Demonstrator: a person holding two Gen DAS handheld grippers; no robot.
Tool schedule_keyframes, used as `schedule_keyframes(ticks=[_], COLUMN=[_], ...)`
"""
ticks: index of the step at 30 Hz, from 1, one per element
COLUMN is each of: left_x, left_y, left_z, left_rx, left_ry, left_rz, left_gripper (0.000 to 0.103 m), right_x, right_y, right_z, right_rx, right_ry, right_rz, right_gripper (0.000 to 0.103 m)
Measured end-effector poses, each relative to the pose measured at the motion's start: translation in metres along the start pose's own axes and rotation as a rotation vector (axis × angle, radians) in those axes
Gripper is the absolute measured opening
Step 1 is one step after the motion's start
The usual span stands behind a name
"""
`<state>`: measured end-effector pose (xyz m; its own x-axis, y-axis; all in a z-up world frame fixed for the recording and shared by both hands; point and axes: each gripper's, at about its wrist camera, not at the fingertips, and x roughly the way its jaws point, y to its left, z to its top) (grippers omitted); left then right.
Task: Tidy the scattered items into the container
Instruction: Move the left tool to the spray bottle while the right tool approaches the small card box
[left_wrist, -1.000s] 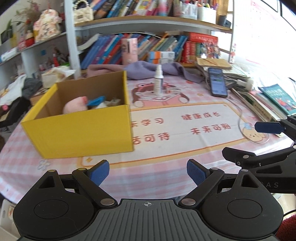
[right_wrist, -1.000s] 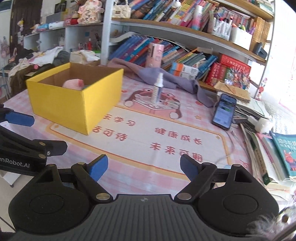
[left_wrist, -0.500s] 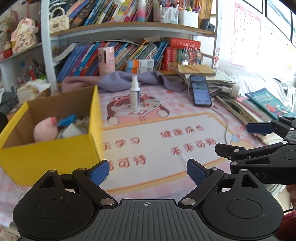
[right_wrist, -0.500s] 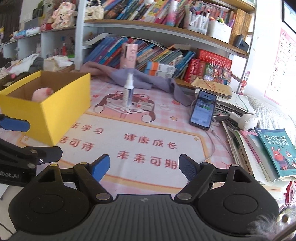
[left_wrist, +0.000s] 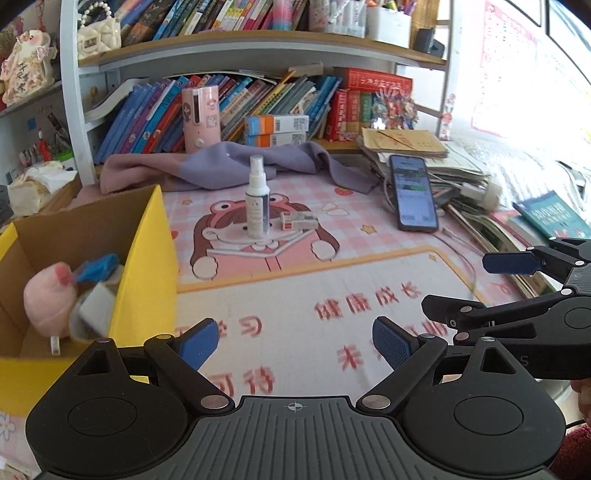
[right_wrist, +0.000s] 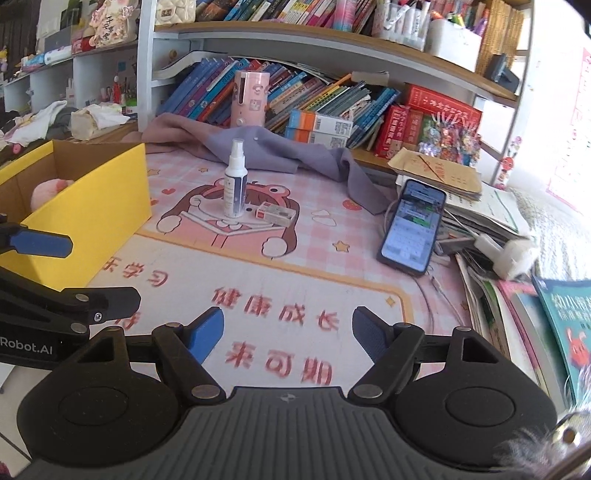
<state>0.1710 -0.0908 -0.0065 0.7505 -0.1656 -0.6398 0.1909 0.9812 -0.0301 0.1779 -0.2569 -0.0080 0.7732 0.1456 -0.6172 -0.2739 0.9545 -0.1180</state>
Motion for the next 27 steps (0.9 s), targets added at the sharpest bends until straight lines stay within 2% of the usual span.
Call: schedule_keyframes(ticks=[13, 23, 27], left_x=[0.053, 0.106, 0.133], left_y=[-0.005, 0.002, 0.004], left_z=[0.057, 0.100, 0.113], left_rx=[-0.071, -0.120, -0.126], left_ry=[-0.003, 0.014, 0.029], left_rz=[0.110, 0.177, 0.196], left_gripper=[0.092, 0.091, 0.084], right_x=[0.067, 0.127, 0.157], right_y=[-0.047, -0.059, -0.062], right_z=[0.045, 0.070, 0.080], right_rx=[-0.020, -0.058, -0.074], right_ry=[-0.005, 0.000, 0.009], right_rz=[0.133, 0.234, 0.253], right_gripper=[0.076, 0.074, 0.072])
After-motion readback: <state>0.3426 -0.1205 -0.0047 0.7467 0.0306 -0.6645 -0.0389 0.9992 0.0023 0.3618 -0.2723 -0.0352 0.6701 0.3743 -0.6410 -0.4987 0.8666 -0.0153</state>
